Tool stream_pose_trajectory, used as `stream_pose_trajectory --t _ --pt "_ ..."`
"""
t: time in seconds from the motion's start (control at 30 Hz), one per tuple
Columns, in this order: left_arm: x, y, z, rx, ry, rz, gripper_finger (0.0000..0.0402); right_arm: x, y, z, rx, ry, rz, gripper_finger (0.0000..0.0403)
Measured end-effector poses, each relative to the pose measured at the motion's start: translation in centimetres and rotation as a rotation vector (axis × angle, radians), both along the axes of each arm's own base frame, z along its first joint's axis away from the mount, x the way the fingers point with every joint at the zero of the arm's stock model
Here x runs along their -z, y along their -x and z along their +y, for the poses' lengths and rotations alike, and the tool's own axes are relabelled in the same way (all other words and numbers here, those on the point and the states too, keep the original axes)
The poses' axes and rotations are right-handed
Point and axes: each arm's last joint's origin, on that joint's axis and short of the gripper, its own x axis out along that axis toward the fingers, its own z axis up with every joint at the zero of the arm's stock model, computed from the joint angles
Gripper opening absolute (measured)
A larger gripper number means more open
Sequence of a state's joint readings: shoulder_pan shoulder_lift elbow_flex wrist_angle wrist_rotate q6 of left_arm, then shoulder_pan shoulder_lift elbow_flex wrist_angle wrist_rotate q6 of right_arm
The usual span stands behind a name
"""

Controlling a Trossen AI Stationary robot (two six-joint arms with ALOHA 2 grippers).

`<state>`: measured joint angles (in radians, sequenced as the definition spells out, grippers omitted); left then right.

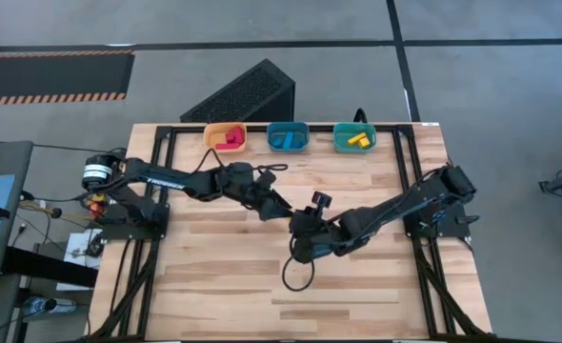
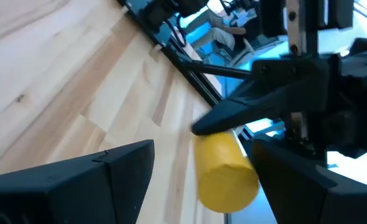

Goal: Sort & place blocks by color
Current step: Put the yellow block into the light green container

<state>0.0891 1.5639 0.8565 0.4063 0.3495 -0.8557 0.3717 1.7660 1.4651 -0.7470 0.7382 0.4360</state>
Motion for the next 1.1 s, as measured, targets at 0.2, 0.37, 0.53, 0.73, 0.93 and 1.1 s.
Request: stream_pose_trajectory --t 0.2,0.37,0.53,0.73,0.93,1.1 --pt "-0.1 0.0 0.0 0.011 0.025 -0.003 0.0246 -0.3 -0.7 -0.6 -0.014 0.011 -0.031 0.0137" --pt "-0.1 0.0 0.2 -0.024 0.015 -0.009 0.0182 -0.6 -1.2 -1.0 -0.032 0.023 -0.053 0.0135" --pt "-0.2 0.0 0.6 -0.042 -0.007 -0.015 0.0093 -0.5 -1.4 -1.7 -0.013 0.016 -0.055 0.0149" --pt "0.0 0.1 1.5 -0.085 -0.011 -0.002 0.0093 -2.2 -0.8 -3.0 0.017 0.004 -0.097 0.0174" --pt "0.2 0.4 4.0 -0.296 -0.015 0.018 0.0093 -5.7 1.0 -5.3 0.007 0.058 -0.126 0.0189" --pt "-0.1 0.7 6.0 -0.394 -0.073 -0.014 0.0093 -9.9 4.8 -7.5 0.015 0.071 -0.181 0.0207"
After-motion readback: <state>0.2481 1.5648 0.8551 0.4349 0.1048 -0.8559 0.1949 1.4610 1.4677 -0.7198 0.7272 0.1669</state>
